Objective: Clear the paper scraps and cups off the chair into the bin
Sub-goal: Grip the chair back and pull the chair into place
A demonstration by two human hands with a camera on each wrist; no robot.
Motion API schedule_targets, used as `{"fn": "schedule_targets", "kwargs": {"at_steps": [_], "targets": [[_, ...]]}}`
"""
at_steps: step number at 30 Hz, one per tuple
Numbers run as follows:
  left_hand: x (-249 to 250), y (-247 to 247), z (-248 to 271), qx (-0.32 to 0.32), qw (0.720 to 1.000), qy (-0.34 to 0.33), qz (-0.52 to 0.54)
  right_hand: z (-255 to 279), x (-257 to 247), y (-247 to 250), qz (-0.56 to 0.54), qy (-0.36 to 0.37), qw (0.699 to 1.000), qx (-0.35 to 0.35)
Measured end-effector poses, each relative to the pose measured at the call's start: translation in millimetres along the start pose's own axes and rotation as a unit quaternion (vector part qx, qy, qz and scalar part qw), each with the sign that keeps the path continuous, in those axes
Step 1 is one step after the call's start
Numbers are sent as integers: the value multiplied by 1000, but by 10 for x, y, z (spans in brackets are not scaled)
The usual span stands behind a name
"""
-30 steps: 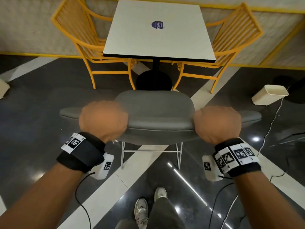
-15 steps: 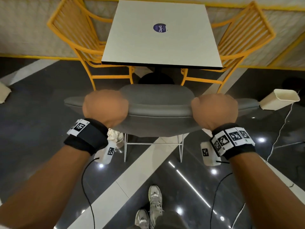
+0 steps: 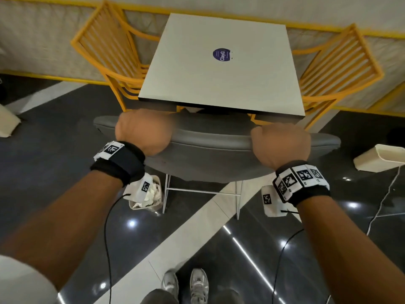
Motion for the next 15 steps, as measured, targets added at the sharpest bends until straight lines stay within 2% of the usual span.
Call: {"fn": "schedule_targets", "kwargs": {"at_steps": [9, 15], "targets": [[-75, -4, 63, 9, 1000, -7, 12, 54, -54, 8, -4, -10, 1000, -10], [-26, 103, 207, 21, 1000, -2, 8, 198, -91, 35, -25, 11, 999, -18]]}}
Point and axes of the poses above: each hand's wrist, its own z-axis away from the middle knuckle, its own y-axis out of the back of the hand, x = y × z, the point moved 8 cm from there along -z, towards the middle knuckle, and after that the axes turned 1 degree about -z, right-handed, at the moved point
